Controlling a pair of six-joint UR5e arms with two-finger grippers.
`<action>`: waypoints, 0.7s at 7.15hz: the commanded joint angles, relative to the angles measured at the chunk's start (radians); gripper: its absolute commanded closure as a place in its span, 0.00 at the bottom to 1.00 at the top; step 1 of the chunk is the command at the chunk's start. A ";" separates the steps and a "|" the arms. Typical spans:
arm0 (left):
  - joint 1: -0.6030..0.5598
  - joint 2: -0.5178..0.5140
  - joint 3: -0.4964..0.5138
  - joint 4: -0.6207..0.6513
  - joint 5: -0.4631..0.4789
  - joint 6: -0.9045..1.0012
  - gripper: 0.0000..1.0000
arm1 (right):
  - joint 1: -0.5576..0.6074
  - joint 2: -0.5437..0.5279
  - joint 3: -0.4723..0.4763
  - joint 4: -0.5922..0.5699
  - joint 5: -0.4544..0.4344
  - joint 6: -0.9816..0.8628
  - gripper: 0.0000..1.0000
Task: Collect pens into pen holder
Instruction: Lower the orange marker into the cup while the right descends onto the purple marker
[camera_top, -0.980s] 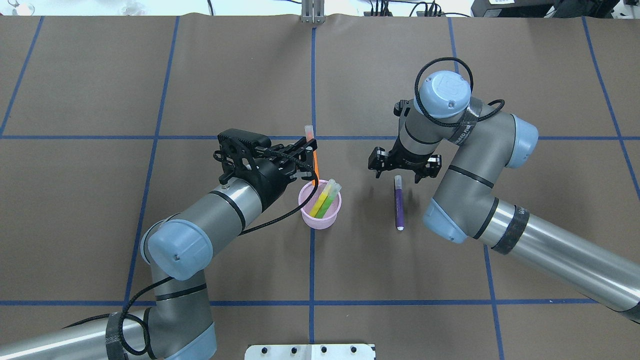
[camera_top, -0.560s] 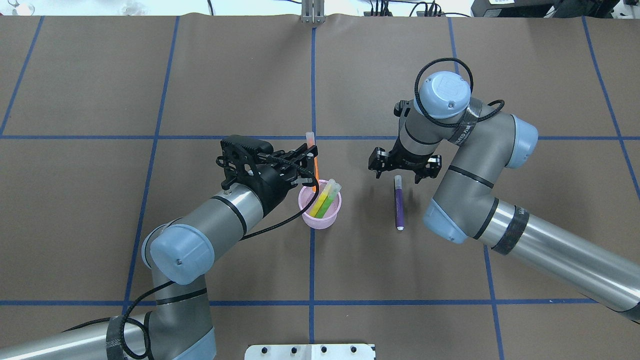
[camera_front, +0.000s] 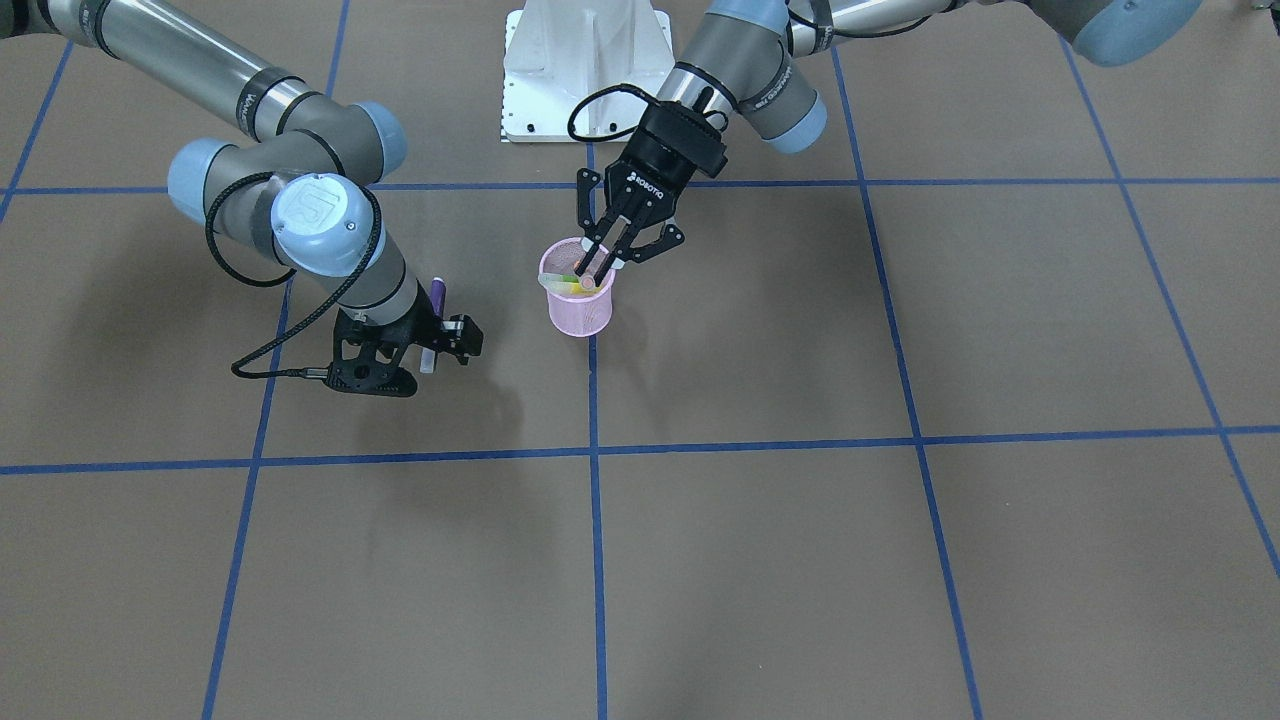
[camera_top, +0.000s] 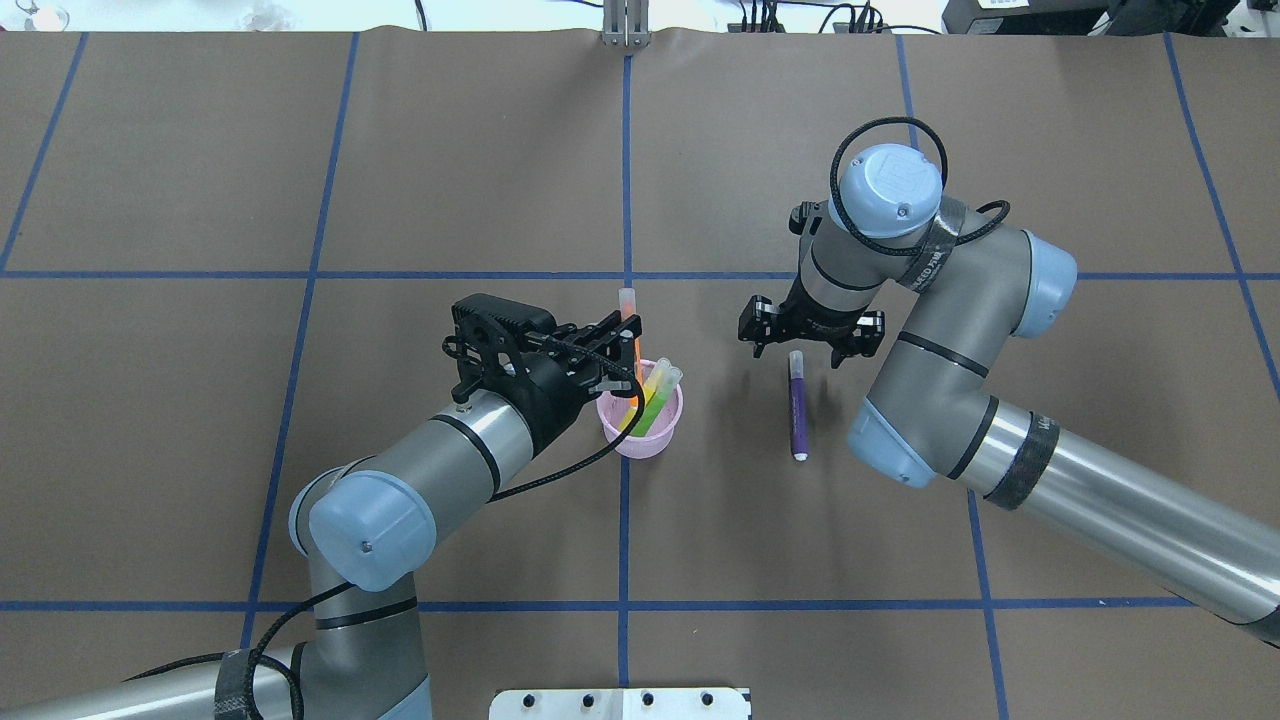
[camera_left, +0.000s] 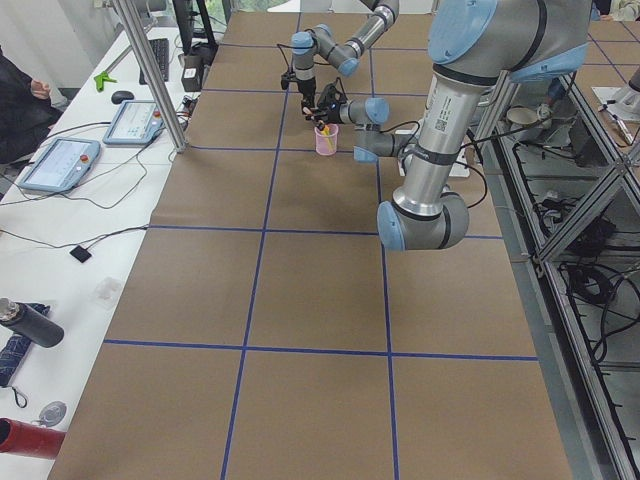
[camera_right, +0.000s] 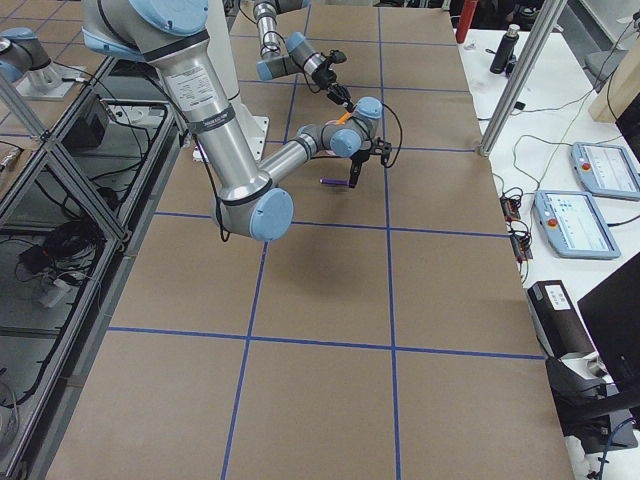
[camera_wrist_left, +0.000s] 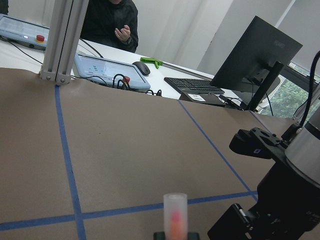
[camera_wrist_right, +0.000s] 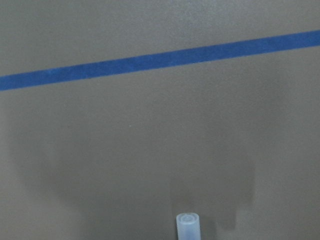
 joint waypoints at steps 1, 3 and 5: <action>0.004 -0.003 0.004 -0.003 0.001 0.000 0.03 | 0.000 -0.002 -0.002 0.000 0.000 -0.002 0.01; 0.002 -0.006 -0.001 -0.005 0.001 0.000 0.00 | -0.006 -0.004 -0.011 0.000 0.000 -0.007 0.01; 0.002 -0.007 -0.009 -0.005 0.001 0.000 0.00 | -0.014 -0.005 -0.015 0.000 0.000 -0.008 0.01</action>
